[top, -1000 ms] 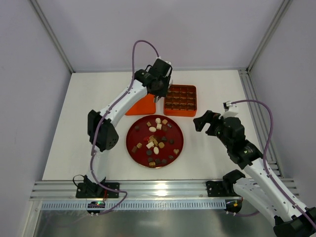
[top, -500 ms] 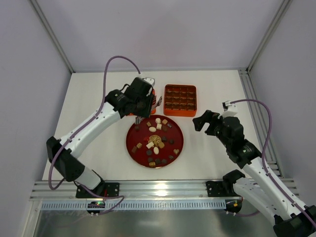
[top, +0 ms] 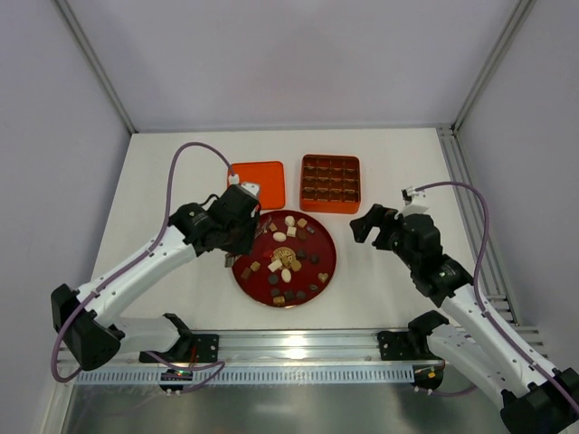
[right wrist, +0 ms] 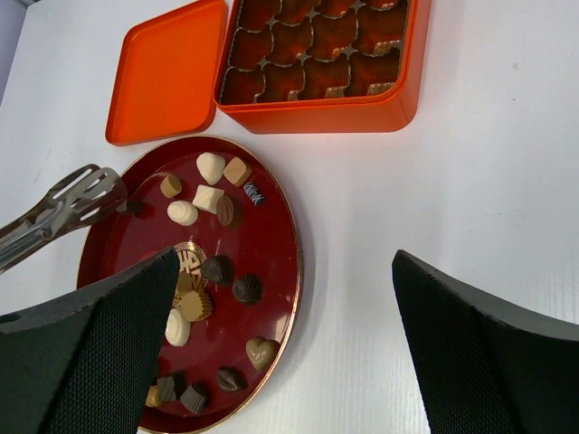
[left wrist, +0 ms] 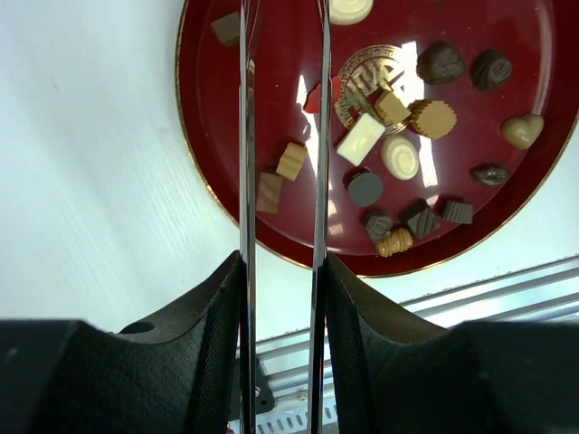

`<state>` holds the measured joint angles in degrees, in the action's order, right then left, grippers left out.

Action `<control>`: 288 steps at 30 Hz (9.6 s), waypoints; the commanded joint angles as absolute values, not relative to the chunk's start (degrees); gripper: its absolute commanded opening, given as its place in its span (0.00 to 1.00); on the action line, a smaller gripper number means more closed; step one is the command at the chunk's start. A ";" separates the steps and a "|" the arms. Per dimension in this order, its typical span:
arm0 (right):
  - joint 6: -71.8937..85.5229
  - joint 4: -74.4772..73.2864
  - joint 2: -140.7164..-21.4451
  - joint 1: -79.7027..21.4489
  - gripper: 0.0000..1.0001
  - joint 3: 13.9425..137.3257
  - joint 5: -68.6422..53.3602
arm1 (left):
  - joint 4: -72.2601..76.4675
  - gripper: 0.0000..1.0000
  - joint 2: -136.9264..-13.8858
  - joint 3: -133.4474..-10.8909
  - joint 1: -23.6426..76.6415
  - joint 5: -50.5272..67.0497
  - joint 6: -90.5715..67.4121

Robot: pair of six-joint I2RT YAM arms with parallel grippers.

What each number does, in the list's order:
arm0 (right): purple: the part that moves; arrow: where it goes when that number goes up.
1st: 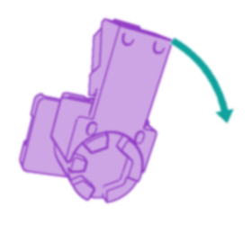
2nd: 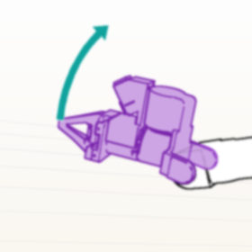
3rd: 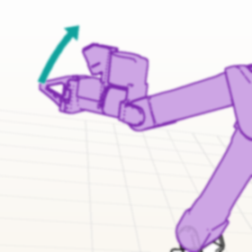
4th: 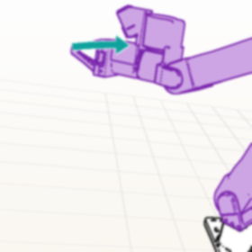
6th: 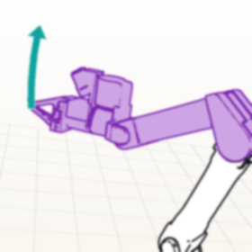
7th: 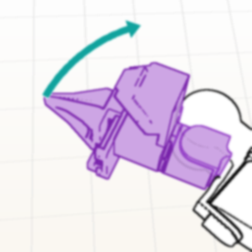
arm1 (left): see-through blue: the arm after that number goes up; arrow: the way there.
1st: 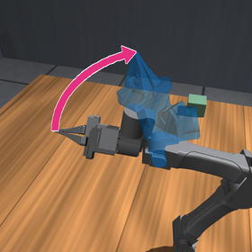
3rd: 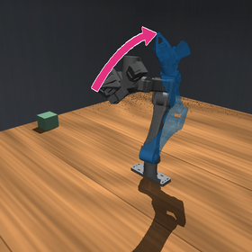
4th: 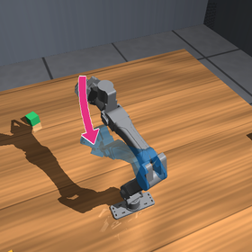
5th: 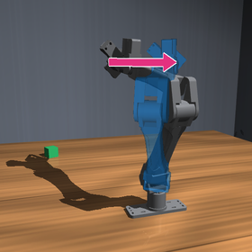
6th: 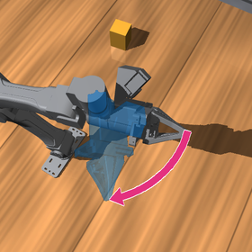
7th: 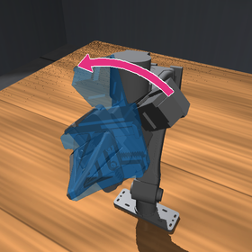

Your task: Pack the chocolate

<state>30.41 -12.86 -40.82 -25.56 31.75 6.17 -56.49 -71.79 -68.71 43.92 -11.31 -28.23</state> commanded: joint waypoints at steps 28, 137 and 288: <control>31.64 -8.00 -41.84 -25.75 1.00 31.38 4.92 | -55.37 0.41 -69.34 -61.17 44.21 -18.10 -30.76; 29.44 -18.90 -33.22 -25.75 1.00 34.54 9.84 | -41.22 0.30 -125.24 -122.52 41.57 -12.04 -18.63; 29.09 -25.40 -30.50 -25.75 1.00 37.00 12.66 | -38.41 0.26 -127.53 -127.09 44.74 -13.36 -11.78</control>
<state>29.87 -25.28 -30.83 -25.56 35.20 11.53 -42.61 -128.53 -123.96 44.75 -14.74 -12.58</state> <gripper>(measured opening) 0.996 0.286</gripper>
